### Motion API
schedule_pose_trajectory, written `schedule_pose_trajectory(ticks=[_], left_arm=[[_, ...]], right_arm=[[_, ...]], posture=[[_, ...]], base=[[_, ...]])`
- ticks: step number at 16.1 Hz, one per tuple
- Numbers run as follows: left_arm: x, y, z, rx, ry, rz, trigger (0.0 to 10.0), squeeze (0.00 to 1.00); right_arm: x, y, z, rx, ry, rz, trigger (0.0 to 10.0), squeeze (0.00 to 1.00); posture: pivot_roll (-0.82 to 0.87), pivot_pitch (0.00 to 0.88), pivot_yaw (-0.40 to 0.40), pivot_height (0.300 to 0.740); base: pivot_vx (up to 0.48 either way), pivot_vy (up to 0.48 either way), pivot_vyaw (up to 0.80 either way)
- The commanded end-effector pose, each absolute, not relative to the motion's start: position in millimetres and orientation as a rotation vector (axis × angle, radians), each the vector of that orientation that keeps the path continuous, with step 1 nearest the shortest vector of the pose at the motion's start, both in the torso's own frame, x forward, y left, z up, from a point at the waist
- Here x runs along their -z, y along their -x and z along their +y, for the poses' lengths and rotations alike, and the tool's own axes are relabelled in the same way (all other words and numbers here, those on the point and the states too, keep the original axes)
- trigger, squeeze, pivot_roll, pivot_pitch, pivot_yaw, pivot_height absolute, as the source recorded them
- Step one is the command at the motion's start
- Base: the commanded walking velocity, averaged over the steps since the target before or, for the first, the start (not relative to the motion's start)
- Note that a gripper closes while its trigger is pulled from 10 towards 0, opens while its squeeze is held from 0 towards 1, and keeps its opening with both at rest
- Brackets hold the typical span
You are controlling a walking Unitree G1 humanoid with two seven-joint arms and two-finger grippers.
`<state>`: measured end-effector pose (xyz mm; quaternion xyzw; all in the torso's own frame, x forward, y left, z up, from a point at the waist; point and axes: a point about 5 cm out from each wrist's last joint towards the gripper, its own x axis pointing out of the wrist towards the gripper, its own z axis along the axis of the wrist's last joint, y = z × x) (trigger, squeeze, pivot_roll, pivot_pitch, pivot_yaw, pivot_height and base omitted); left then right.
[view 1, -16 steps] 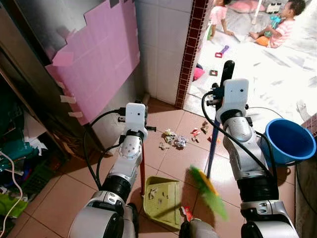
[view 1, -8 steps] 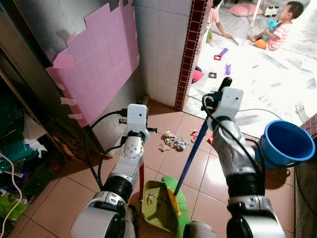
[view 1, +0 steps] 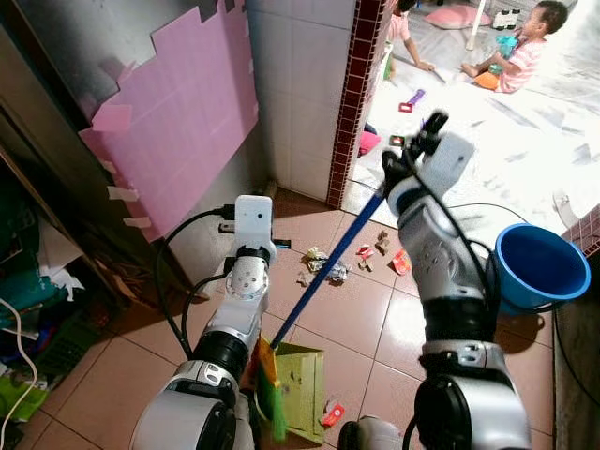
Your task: Sweep floor
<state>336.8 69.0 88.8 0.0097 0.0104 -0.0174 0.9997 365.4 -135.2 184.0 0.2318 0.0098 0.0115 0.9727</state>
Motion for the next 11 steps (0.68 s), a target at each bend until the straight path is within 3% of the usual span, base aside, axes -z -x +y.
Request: schedule_pose_trajectory(ticks=[1,3,5,8,11], left_arm=[[-82.0,-334.8,68.3,0.017,-0.031,0.066,10.0,0.0],[-80.2,-337.1,74.3,0.026,-0.166,0.069,10.0,0.0],[-76.2,-337.5,74.5,0.04,-0.174,0.123,10.0,0.0],[-68.9,-334.4,72.9,0.027,-0.16,0.186,10.0,0.0],[-70.0,-335.0,73.8,-0.111,-0.129,0.188,10.0,0.0]], right_arm=[[-223.6,-367.7,-131.7,-0.105,-0.542,-0.161,10.0,0.0],[-229.9,-367.0,-145.9,-0.056,-0.259,-0.222,10.0,0.0],[-211.3,-362.9,-153.2,0.002,-0.109,-0.162,10.0,0.0],[-200.5,-355.2,-150.5,-0.007,-0.069,-0.156,10.0,0.0],[-199.9,-355.8,-155.2,0.01,-0.012,-0.179,10.0,0.0]], posture=[[-0.08,0.082,0.024,0.74],[-0.08,0.08,0.023,0.74],[-0.09,0.083,0.022,0.74],[-0.09,0.089,0.026,0.74],[-0.09,0.091,0.027,0.74]], base=[[0.0,0.0,0.0],[0.0,0.0,0.0],[0.0,0.0,0.0],[0.0,0.0,0.0],[0.0,0.0,0.0]])
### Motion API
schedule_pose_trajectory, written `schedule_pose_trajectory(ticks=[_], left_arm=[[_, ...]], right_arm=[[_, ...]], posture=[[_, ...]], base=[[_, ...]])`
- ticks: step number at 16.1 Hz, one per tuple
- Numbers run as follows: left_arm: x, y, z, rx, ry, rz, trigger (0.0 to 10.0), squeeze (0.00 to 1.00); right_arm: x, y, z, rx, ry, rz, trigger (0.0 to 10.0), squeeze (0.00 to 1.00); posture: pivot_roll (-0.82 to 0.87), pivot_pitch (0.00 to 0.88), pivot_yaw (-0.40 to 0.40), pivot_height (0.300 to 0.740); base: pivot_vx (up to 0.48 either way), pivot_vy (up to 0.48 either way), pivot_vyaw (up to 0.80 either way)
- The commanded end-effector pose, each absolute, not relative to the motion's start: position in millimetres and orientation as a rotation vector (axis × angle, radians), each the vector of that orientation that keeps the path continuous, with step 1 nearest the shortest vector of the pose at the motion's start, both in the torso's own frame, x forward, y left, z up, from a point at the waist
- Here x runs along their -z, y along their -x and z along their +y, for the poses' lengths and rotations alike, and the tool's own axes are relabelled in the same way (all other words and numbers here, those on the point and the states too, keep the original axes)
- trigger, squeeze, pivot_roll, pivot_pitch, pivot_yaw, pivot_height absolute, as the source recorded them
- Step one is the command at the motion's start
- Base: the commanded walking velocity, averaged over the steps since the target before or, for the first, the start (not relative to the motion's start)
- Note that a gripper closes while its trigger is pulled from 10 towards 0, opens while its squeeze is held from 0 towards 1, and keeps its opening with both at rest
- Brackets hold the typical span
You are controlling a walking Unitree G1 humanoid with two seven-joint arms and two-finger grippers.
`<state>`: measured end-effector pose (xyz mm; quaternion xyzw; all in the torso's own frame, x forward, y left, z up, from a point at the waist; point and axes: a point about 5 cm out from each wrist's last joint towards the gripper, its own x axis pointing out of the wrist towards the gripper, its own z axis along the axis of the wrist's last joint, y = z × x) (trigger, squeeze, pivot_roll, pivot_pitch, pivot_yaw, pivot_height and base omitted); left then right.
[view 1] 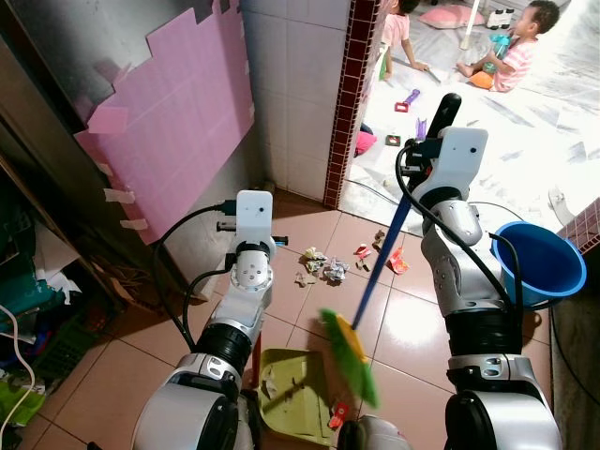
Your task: Sweep floor
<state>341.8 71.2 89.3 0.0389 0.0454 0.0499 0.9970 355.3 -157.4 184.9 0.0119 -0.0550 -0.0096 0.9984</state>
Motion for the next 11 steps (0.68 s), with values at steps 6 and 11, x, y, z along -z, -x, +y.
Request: schedule_pose_trajectory(ticks=[6,11], left_arm=[[-100.4,-344.4,71.8,-0.177,-0.073,0.007,10.0,0.0],[-120.2,-348.4,94.2,-0.193,-0.099,-0.126,10.0,0.0]], right_arm=[[-207.4,-353.0,-163.3,0.035,0.059,-0.26,10.0,0.0],[-204.2,-348.4,-160.3,-0.007,0.012,-0.282,10.0,0.0]], posture=[[-0.09,0.088,0.037,0.74],[-0.08,0.081,0.032,0.74]], base=[[0.0,0.0,0.0],[0.0,0.0,0.0]])
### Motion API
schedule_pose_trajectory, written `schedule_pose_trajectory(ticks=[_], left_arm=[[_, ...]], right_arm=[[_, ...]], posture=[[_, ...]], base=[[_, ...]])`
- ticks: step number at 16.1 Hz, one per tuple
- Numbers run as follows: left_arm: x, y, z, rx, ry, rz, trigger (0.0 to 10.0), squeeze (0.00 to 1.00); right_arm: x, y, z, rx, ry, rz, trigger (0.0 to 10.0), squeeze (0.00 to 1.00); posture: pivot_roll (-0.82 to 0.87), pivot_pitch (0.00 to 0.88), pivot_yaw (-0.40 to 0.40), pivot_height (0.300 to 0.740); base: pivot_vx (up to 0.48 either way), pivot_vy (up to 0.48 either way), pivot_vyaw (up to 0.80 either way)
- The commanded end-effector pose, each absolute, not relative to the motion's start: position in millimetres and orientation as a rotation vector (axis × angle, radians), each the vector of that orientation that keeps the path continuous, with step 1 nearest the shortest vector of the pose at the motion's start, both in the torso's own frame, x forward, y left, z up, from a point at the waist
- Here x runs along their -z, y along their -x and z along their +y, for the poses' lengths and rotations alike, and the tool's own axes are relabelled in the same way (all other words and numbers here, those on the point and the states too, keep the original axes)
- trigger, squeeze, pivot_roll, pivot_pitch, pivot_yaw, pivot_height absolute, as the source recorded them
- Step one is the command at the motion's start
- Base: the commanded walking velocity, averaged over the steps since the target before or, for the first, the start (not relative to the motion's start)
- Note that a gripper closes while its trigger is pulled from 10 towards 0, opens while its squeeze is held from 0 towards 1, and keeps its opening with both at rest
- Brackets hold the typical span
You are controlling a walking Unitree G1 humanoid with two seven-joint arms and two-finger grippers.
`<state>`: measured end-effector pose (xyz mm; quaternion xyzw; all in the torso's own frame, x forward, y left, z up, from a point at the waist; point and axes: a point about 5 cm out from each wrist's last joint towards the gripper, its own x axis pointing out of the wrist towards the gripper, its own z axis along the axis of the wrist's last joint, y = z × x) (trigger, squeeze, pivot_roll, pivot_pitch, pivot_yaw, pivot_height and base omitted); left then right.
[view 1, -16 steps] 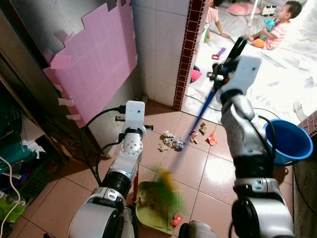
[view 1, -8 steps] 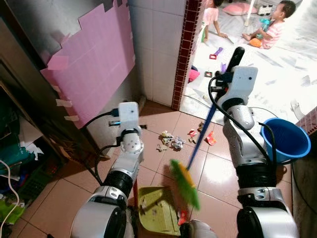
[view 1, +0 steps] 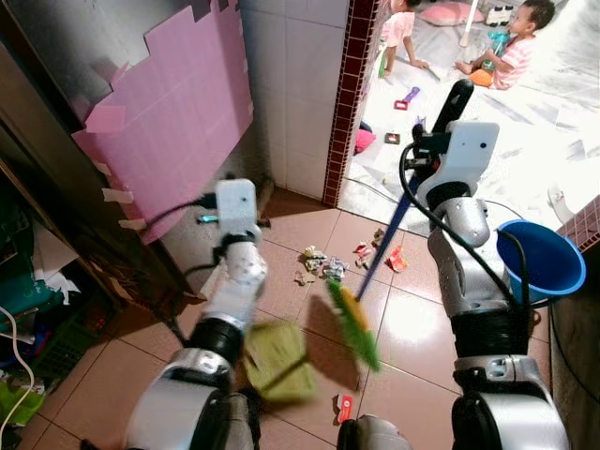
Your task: Sweep floor
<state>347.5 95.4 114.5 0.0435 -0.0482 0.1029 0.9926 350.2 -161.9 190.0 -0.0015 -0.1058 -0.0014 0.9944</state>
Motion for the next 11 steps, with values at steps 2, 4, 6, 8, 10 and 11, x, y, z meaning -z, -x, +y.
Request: schedule_pose_trajectory(ticks=[2,4,6,8,10,11], left_arm=[[-119.5,-346.4,94.3,-0.172,-0.065,-0.111,10.0,0.0],[-121.0,-343.7,93.1,-0.163,-0.056,-0.12,10.0,0.0],[-120.1,-341.4,92.7,-0.163,-0.067,-0.119,10.0,0.0],[-119.9,-339.9,92.8,-0.152,-0.066,-0.117,10.0,0.0],[-120.9,-339.1,92.7,-0.142,-0.065,-0.114,10.0,0.0],[-121.3,-338.7,92.6,-0.139,-0.065,-0.112,10.0,0.0]], right_arm=[[-198.3,-347.7,-156.3,-0.01,0.009,-0.264,10.0,0.0],[-194.2,-347.7,-153.7,-0.013,0.005,-0.256,10.0,0.0],[-189.5,-346.5,-153.3,-0.006,-0.003,-0.248,10.0,0.0],[-188.8,-346.7,-152.9,-0.004,-0.011,-0.249,10.0,0.0],[-190.2,-347.2,-152.9,0.0,-0.007,-0.256,10.0,0.0],[-190.6,-347.4,-153.2,0.002,-0.004,-0.259,10.0,0.0]], posture=[[-0.07,0.078,0.027,0.74],[-0.07,0.074,0.027,0.74],[-0.06,0.07,0.03,0.74],[-0.06,0.07,0.03,0.74],[-0.06,0.074,0.035,0.74],[-0.06,0.074,0.035,0.74]], base=[[0.0,0.0,0.0],[0.0,0.0,0.0],[0.0,0.0,0.0],[0.0,0.0,0.0],[0.0,0.0,0.0],[-0.251,0.0,0.0]])
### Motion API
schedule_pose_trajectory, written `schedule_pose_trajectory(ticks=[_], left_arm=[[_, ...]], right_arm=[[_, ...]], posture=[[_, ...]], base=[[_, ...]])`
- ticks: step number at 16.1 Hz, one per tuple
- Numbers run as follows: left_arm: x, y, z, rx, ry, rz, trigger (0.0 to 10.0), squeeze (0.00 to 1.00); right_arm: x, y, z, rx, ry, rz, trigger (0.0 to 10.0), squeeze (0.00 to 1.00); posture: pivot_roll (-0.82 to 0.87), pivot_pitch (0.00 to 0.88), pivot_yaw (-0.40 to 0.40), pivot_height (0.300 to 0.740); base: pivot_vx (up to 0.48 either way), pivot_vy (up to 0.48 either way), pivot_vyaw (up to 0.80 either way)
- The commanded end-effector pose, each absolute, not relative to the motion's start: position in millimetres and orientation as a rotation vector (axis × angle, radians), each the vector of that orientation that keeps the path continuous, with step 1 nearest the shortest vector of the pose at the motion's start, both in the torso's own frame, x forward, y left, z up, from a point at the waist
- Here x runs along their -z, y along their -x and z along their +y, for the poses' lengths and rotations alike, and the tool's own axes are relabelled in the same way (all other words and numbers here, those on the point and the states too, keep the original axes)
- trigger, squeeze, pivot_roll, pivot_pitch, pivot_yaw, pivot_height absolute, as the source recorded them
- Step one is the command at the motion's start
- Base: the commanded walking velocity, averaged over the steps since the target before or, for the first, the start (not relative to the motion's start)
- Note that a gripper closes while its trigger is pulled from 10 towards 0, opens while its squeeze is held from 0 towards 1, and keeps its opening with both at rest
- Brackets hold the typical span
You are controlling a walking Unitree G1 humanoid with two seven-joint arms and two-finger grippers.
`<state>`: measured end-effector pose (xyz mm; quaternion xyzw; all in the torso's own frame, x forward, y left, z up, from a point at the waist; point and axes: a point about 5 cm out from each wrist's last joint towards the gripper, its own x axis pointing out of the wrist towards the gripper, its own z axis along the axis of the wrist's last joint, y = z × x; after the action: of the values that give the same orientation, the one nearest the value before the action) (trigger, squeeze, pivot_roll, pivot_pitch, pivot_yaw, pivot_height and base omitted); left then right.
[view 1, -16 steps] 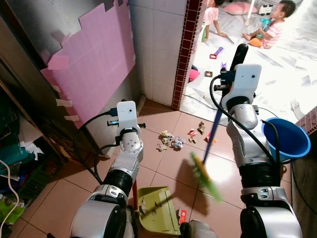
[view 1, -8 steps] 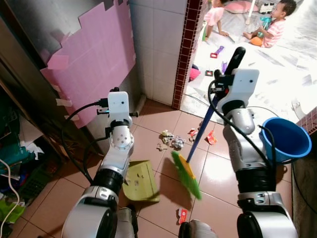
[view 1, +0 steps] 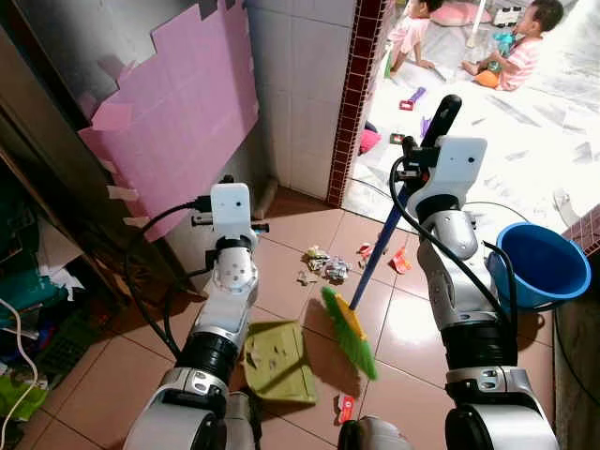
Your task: Sweep floor
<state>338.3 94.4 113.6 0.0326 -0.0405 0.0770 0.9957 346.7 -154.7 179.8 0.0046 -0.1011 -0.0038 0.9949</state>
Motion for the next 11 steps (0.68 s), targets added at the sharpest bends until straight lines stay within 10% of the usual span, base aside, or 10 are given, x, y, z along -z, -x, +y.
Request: schedule_pose_trajectory(ticks=[1,11], left_arm=[[-121.5,-338.4,92.4,-0.135,-0.066,-0.108,10.0,0.0],[-119.2,-335.7,88.4,-0.116,-0.075,-0.087,10.0,0.0]], right_arm=[[-190.7,-347.9,-153.9,0.007,-0.006,-0.257,10.0,0.0],[-191.6,-350.2,-152.8,0.014,-0.011,-0.253,10.0,0.0]], posture=[[-0.06,0.078,0.039,0.74],[-0.07,0.092,0.037,0.74]], base=[[-0.259,0.0,0.0],[-0.268,0.0,-0.23]])
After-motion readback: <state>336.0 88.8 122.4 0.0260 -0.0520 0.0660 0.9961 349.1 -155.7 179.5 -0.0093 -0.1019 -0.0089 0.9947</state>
